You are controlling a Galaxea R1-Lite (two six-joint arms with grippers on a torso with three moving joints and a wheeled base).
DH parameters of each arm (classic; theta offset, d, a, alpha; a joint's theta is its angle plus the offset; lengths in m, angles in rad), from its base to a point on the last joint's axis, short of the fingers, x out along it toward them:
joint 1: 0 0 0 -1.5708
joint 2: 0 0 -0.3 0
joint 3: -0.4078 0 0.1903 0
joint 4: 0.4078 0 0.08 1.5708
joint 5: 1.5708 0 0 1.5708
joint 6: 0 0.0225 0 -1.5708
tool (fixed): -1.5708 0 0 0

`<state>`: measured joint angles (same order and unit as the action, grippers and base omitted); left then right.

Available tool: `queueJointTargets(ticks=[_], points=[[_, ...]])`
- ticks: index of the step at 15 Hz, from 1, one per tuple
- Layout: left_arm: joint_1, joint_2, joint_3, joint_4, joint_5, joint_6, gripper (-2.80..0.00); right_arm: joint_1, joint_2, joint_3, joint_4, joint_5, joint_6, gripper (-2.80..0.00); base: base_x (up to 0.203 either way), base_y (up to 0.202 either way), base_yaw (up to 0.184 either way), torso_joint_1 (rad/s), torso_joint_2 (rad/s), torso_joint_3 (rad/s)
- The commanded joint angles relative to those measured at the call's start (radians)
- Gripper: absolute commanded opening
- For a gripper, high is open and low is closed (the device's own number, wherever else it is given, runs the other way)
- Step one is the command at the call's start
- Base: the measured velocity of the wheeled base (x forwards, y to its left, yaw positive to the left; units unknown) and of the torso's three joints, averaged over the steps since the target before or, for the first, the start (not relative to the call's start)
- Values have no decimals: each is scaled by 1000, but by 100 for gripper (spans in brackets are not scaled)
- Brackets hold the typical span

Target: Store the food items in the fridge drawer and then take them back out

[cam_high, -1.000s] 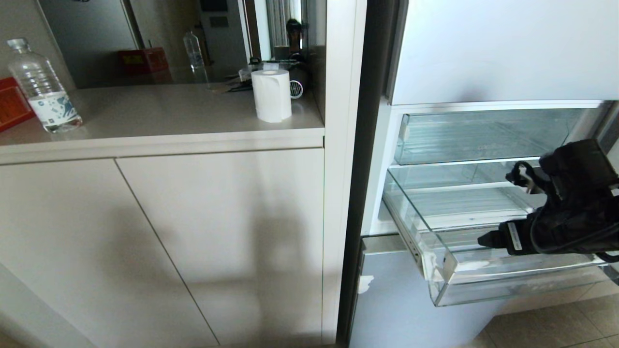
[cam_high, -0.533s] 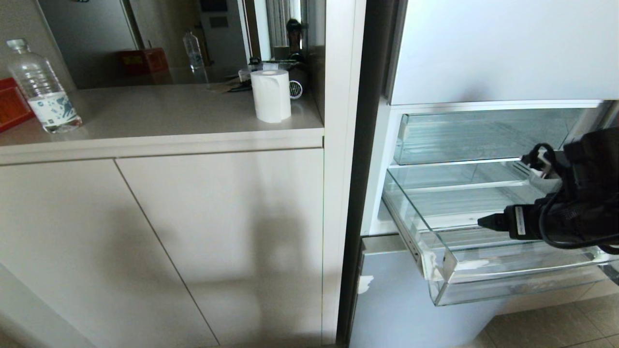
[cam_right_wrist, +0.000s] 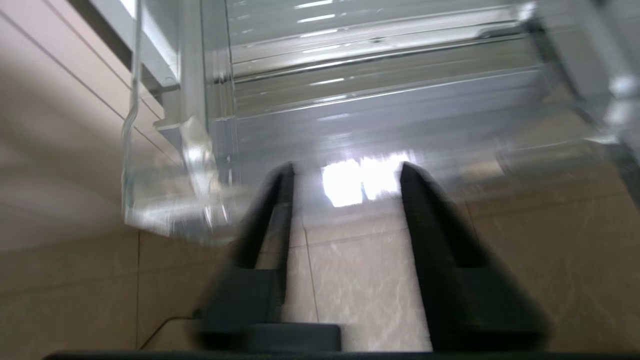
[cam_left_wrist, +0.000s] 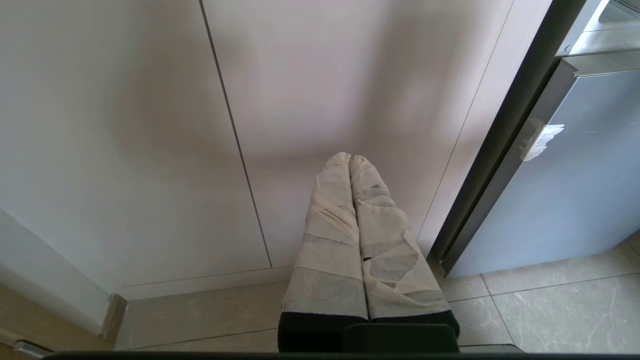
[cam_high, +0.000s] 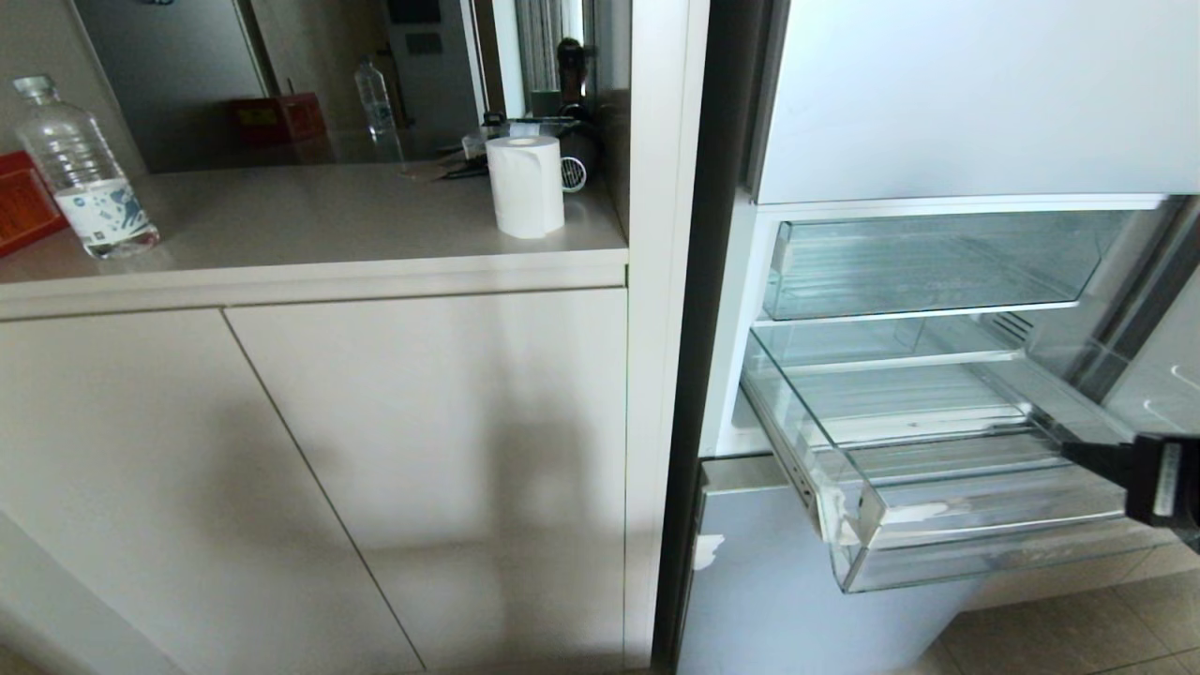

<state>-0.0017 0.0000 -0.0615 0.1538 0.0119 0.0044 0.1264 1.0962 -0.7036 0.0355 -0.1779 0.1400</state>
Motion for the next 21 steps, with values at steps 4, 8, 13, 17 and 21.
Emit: queueJointTargets(ticks=[4, 8, 13, 17, 21], points=[[0, -2, 0, 1, 0, 0, -280, 1, -682, 363, -2, -4, -95, -280, 0, 0, 0, 0, 0, 0], [0, -2, 0, 0, 0, 0, -280, -31, -819, 699, -153, 63, -253, -280, 0, 0, 0, 0, 0, 0], [0, -2, 0, 0, 0, 1, -280, -122, -1071, 702, -49, 209, -266, -280, 0, 0, 0, 0, 0, 0], [0, -2, 0, 0, 0, 0, -280, -129, -1098, 704, -29, 209, -250, -280, 0, 0, 0, 0, 0, 0], [0, -2, 0, 0, 0, 0, -280, -129, -1098, 704, -29, 205, -252, -280, 0, 0, 0, 0, 0, 0]])
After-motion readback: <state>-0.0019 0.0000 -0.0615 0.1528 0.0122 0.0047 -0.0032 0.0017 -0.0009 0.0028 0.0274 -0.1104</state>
